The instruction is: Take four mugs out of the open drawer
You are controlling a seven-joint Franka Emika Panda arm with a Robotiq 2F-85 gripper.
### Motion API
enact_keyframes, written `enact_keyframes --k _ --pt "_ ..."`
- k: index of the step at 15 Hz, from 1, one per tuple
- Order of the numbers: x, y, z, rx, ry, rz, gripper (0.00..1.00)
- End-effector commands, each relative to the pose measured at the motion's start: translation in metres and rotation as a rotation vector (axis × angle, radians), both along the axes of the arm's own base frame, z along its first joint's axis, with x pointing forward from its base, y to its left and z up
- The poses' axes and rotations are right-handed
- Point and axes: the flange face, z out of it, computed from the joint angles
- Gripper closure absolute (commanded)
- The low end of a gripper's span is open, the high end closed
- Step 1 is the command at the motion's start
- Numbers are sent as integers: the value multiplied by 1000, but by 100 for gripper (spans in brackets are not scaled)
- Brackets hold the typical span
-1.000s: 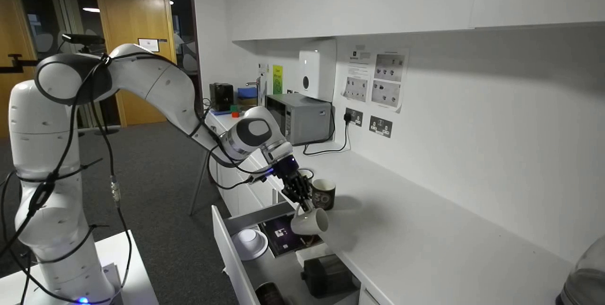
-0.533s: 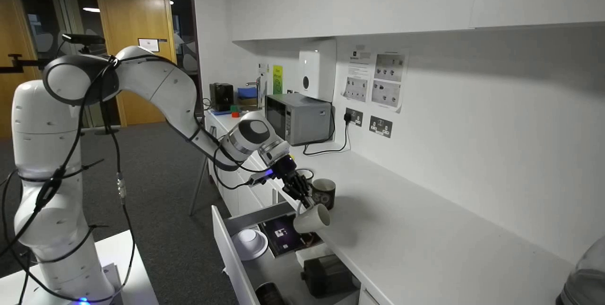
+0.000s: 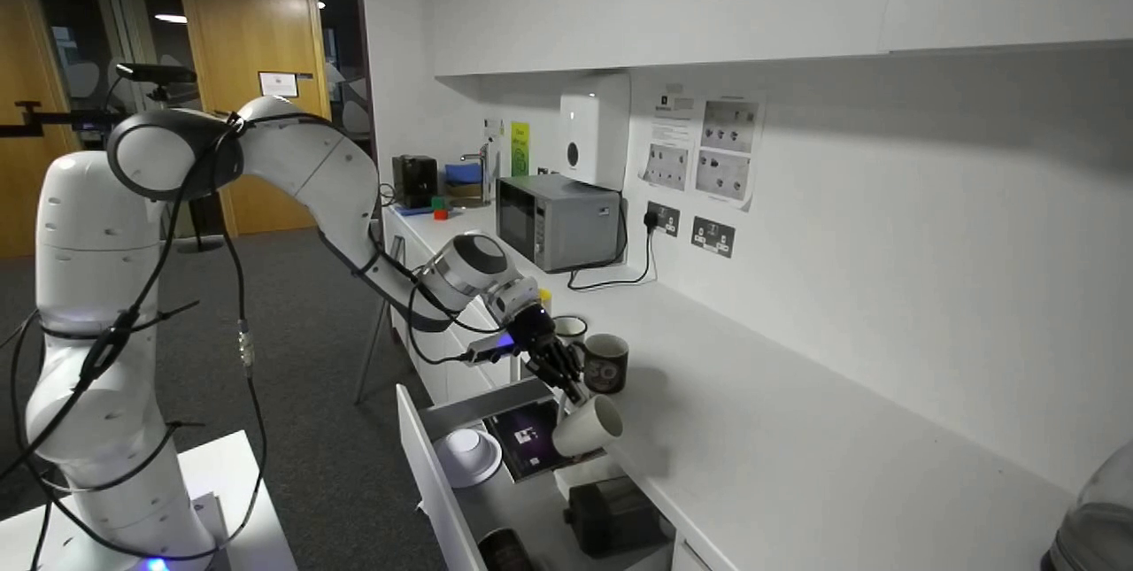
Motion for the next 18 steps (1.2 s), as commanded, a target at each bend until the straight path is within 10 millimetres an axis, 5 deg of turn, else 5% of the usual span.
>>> enact_keyframes --k 1,18 --pt "5 -7 9 -70 -53 -59 95" --pt "12 37 11 -248 -140 -165 95"
